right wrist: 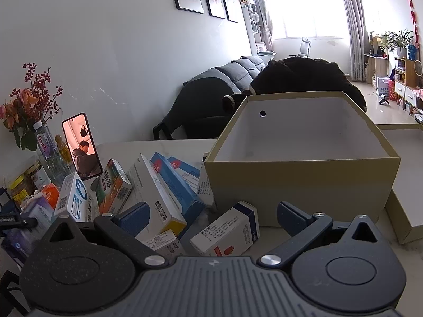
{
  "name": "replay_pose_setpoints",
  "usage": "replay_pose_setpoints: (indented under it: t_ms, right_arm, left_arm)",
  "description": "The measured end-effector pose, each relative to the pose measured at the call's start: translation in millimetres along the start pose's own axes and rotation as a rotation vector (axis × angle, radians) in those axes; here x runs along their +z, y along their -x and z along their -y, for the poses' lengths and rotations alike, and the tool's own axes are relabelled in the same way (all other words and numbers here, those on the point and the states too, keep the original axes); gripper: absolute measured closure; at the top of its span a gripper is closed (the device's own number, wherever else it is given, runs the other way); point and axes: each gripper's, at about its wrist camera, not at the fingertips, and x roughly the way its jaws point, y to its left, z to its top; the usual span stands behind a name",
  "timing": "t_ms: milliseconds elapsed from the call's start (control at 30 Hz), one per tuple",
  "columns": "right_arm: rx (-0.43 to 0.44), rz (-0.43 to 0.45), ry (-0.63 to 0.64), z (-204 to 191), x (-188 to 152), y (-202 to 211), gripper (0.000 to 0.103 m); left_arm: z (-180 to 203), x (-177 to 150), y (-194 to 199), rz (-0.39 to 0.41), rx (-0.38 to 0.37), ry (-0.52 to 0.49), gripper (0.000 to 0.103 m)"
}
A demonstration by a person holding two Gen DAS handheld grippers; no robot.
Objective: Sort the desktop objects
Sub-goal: 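Lift the purple box with the left tool and carry it toward the deep cardboard box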
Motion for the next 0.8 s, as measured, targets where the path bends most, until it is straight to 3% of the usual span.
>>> replay_pose_setpoints:
  t_ms: [400,800]
  right_arm:
    - [-0.011,0.012,-0.014,8,8,1,0.001]
    - [-0.047,0.029,-0.036,33,19,10,0.001]
  left_arm:
    - [30,30,45,0.126,-0.088,-0.048,0.039]
    - [81,48,39,0.115,-0.195,-0.103,0.039]
